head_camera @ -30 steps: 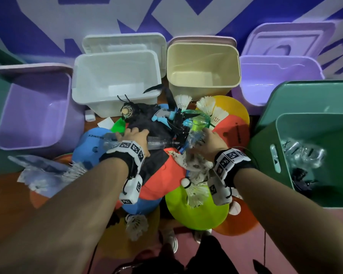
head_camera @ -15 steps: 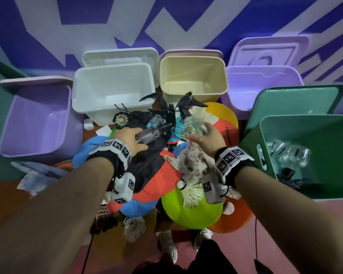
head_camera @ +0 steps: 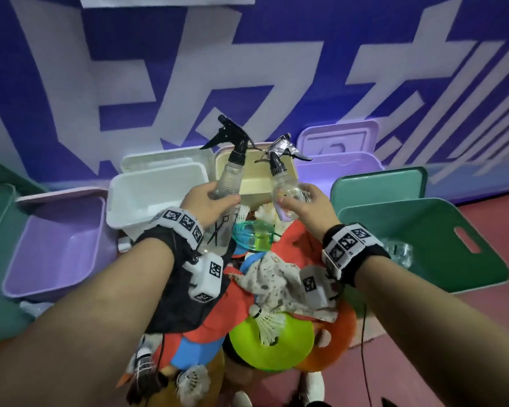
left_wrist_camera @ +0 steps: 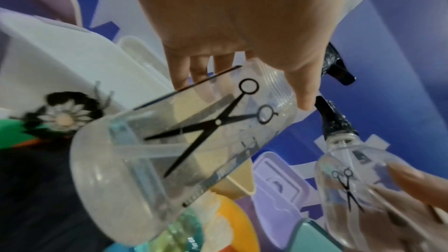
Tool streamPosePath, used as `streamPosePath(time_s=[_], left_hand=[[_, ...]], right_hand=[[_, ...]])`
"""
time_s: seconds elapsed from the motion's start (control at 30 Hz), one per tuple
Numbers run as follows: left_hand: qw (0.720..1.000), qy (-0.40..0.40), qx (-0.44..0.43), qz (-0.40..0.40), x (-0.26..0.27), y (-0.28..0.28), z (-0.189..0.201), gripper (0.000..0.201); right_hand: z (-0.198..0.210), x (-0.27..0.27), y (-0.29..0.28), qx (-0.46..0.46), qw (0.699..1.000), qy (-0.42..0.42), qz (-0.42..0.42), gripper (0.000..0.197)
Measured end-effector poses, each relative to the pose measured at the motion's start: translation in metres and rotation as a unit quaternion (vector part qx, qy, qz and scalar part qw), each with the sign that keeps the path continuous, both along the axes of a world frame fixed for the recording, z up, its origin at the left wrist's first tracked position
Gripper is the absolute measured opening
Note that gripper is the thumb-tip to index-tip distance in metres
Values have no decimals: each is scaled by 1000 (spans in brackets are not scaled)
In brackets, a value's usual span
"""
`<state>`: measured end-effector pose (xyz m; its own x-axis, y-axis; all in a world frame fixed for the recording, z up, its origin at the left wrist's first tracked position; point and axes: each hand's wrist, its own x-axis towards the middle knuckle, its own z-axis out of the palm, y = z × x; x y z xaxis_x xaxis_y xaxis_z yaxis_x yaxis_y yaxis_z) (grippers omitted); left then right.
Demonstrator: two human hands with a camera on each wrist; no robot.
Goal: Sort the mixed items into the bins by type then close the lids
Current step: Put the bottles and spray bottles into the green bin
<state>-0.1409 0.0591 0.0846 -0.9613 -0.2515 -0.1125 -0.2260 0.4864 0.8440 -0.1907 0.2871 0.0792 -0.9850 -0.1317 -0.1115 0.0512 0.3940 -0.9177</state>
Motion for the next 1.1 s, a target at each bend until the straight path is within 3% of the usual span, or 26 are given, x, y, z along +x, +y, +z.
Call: streamPosePath(time_s=[0.07, 0.2, 0.27, 0.3, 0.4, 0.47, 0.57, 0.73, 0.83, 0.9, 1.1], left_hand=[[999, 27, 21, -18, -9, 20, 18, 22], [996, 57, 50, -41, -24, 65, 42, 27], [995, 72, 61, -45, -30, 86, 49, 20], [993, 81, 69, -43, -34, 101, 53, 17], [991, 86, 97, -30, -47, 138, 55, 15], [991, 86, 99, -35, -53, 164, 55, 21], [992, 78, 88, -51, -61, 197, 51, 19], [995, 37, 70, -58, -70, 238, 36, 33], [997, 17, 58, -53, -72, 254, 29, 30], [998, 11, 47, -42, -72, 264, 27, 30], [999, -15, 36, -23, -69, 281, 17, 33]], right_hand=[[17, -3, 16, -13, 1000, 12, -20, 77], [43, -7, 54, -51, 997, 9, -59, 74], [51, -8, 73, -57, 996, 6, -66, 63], [54, -9, 88, -51, 996, 8, -67, 63], [53, -15, 129, -33, 997, 0, -68, 88], [52, -18, 161, -19, 998, -11, -58, 74], [45, -23, 208, 30, 999, -38, -19, 54], [27, -33, 262, 99, 988, -108, 56, 63], [12, -41, 278, 131, 975, -149, 96, 78], [6, -45, 284, 149, 966, -173, 122, 73], [-14, -62, 284, 253, 907, -243, 234, 54]])
